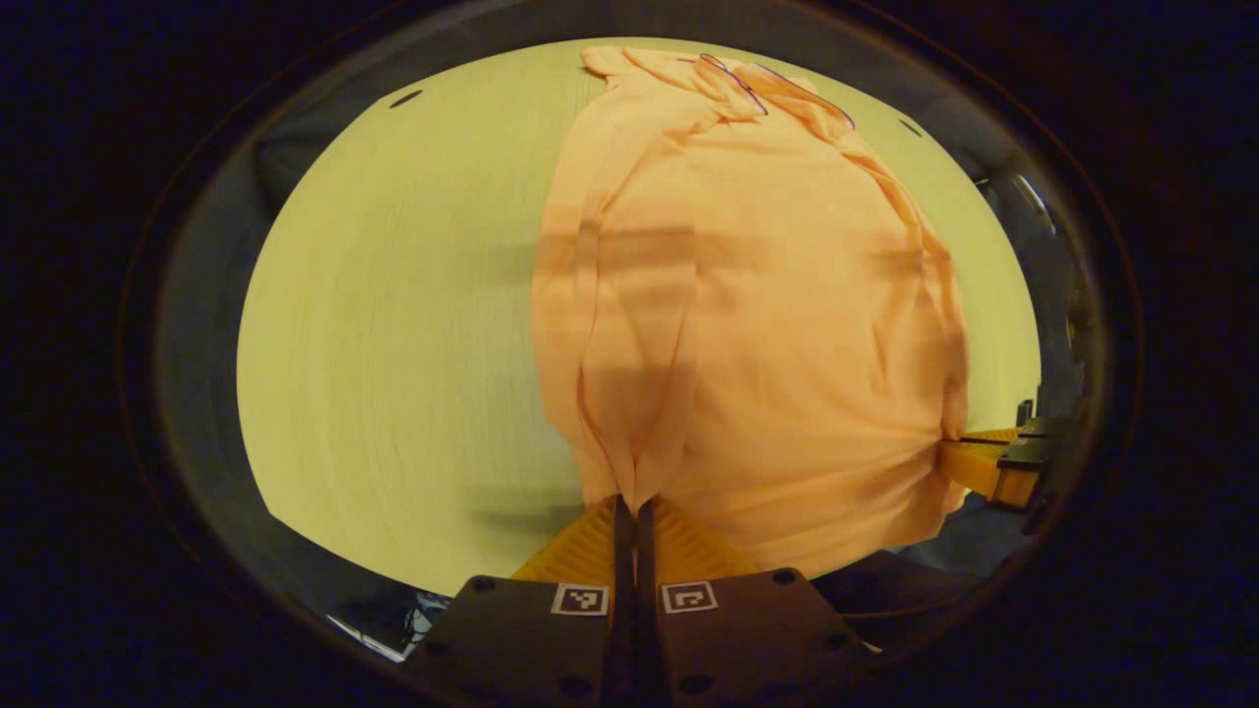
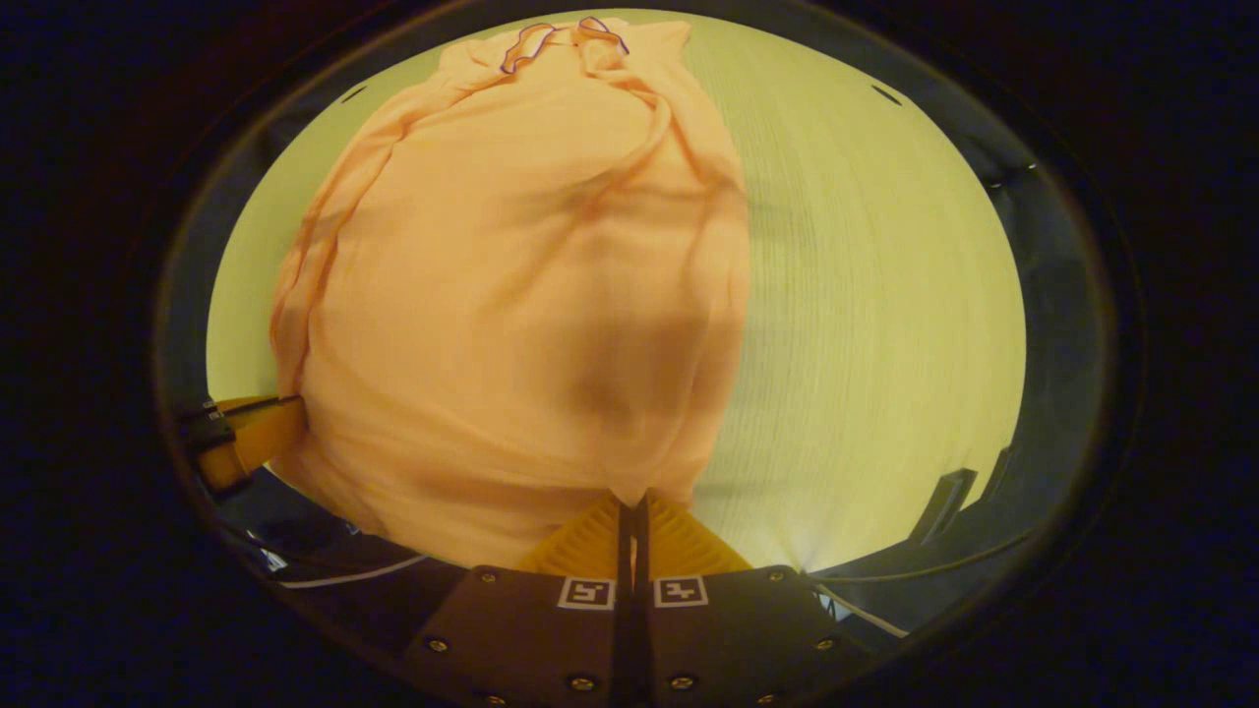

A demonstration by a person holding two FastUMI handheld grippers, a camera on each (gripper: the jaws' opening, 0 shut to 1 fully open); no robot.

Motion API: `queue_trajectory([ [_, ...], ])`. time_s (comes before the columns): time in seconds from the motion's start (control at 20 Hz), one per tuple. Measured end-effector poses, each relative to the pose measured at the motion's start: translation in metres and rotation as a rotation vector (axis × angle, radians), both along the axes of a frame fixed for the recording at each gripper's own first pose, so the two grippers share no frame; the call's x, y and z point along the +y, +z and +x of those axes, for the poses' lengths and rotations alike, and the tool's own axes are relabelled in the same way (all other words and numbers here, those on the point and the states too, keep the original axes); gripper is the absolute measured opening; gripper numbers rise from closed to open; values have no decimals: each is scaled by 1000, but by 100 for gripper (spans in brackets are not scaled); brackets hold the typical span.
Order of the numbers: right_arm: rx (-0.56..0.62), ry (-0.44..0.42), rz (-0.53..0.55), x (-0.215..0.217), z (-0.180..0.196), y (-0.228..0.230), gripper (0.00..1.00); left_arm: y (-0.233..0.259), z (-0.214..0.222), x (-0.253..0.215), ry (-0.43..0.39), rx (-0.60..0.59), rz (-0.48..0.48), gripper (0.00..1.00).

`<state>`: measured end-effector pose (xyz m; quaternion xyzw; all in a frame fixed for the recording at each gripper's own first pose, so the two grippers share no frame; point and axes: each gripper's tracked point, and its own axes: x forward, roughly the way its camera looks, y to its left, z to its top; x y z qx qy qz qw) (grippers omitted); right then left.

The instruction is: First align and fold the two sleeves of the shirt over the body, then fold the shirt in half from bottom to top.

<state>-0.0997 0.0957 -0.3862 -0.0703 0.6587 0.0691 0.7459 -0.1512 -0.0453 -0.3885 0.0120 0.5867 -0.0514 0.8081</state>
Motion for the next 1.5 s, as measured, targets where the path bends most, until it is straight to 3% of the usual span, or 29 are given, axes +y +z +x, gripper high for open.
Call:
queue_trajectory([
  [0.15, -29, -44, 37, 4, 15, 17, 0, 17, 12, -2, 26, -29, -28, 10],
  [0.2, -53, -48, 46, 5, 24, 25, 0, 25, 20, -3, 38, -46, -42, 6],
  [0.25, -73, -51, 55, 7, 34, 34, 0, 34, 30, -3, 48, -64, -52, 10],
  [0.3, -94, -56, 66, 8, 44, 45, 0, 44, 42, -4, 55, -84, -62, 5],
  [0.7, -264, -35, 103, 22, 153, 110, 0, 127, 147, -6, 82, -230, -117, 5],
  [0.75, -282, -29, 104, 24, 167, 116, 0, 137, 168, -8, 88, -245, -122, 10],
  [0.9, -328, -12, 112, 30, 202, 135, 0, 165, 209, -5, 100, -301, -129, 5],
  [1.0, -358, -2, 114, 33, 224, 149, 0, 177, 237, -8, 102, -328, -128, 10],
  [1.15, -400, 3, 118, 36, 254, 170, 0, 194, 261, -8, 115, -358, -140, 5],
  [1.2, -413, 2, 121, 36, 264, 174, 0, 199, 270, -6, 119, -369, -142, 10],
  [1.25, -424, 1, 125, 37, 275, 180, 0, 202, 277, -7, 124, -379, -145, 5],
  [1.45, -468, -10, 139, 42, 310, 198, 0, 213, 311, -10, 134, -407, -155, 5],
  [1.5, -478, -11, 141, 42, 320, 201, 0, 217, 320, -11, 132, -416, -155, 10],
])
